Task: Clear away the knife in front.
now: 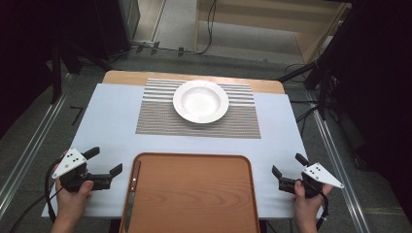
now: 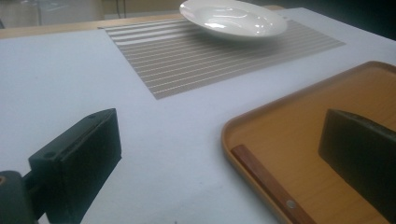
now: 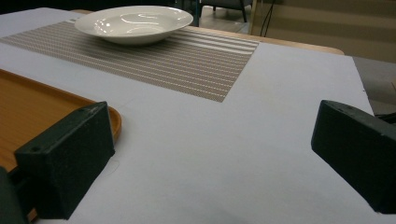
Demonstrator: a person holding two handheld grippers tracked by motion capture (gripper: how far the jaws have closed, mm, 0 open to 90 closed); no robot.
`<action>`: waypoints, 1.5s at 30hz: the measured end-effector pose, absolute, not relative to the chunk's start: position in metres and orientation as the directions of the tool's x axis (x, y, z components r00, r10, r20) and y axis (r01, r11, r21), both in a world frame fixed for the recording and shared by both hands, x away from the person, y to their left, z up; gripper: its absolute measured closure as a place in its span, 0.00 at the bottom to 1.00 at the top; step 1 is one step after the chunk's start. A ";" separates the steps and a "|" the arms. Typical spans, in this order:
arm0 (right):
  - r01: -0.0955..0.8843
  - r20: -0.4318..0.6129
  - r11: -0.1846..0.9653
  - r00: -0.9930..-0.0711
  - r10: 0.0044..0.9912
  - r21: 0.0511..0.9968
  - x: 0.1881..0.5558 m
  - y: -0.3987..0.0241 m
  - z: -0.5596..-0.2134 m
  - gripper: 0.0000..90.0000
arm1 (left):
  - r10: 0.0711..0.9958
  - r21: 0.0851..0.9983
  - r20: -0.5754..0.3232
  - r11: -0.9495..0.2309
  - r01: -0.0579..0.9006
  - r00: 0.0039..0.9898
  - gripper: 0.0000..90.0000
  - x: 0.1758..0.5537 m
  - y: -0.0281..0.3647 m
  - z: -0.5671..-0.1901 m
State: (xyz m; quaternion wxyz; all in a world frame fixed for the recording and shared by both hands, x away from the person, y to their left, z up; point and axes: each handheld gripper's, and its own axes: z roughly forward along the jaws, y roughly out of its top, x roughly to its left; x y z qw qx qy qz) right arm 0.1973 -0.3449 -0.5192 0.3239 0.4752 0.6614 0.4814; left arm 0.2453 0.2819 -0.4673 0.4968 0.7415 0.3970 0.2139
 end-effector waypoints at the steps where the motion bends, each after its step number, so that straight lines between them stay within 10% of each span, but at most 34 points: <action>1: 0.317 0.029 0.085 -0.338 0.941 0.945 0.197 -0.345 -0.519 0.00 | 0.802 0.907 -0.076 -0.191 0.376 0.592 0.00 0.246 0.283 -0.467; 45: 0.318 0.022 0.093 -0.339 0.940 0.944 0.198 -0.344 -0.519 0.00 | 0.883 0.921 -0.112 -0.080 0.380 0.456 0.00 0.259 0.344 -0.483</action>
